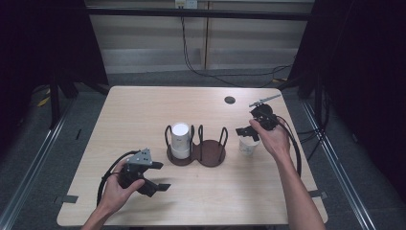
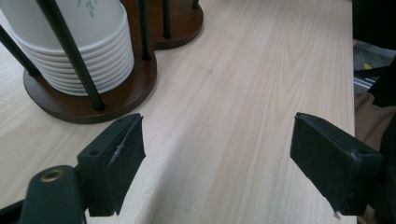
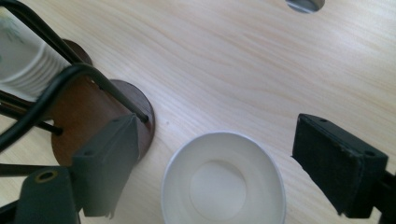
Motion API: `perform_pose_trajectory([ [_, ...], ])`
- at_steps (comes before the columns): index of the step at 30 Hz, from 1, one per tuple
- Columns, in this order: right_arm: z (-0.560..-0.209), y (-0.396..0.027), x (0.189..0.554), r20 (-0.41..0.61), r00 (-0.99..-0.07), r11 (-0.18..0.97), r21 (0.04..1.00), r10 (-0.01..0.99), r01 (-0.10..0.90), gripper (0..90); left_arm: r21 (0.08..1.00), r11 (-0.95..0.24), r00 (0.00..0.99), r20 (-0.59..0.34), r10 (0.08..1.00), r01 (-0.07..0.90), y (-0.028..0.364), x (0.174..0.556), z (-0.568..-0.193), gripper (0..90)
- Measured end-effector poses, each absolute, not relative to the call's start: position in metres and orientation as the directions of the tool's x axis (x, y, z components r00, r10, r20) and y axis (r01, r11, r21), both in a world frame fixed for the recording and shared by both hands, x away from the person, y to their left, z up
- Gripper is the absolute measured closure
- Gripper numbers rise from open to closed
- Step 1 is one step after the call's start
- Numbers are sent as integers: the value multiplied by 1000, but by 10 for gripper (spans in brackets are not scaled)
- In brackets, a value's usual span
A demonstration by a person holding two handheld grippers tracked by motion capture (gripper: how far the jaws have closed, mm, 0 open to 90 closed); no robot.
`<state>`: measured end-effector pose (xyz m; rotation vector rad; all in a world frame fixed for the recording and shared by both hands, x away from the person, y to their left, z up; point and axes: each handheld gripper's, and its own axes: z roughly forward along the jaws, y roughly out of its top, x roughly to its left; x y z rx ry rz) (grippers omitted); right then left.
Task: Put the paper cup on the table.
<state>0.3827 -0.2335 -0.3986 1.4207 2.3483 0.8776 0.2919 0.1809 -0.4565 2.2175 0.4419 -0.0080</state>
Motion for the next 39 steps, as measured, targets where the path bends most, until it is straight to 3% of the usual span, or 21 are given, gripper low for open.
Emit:
perform_pose_trajectory([
  [39,-414,-254,301,160,-519,182,818,840,546,172,772,-512,900,-174,400,377,190,296,-455,177],
])
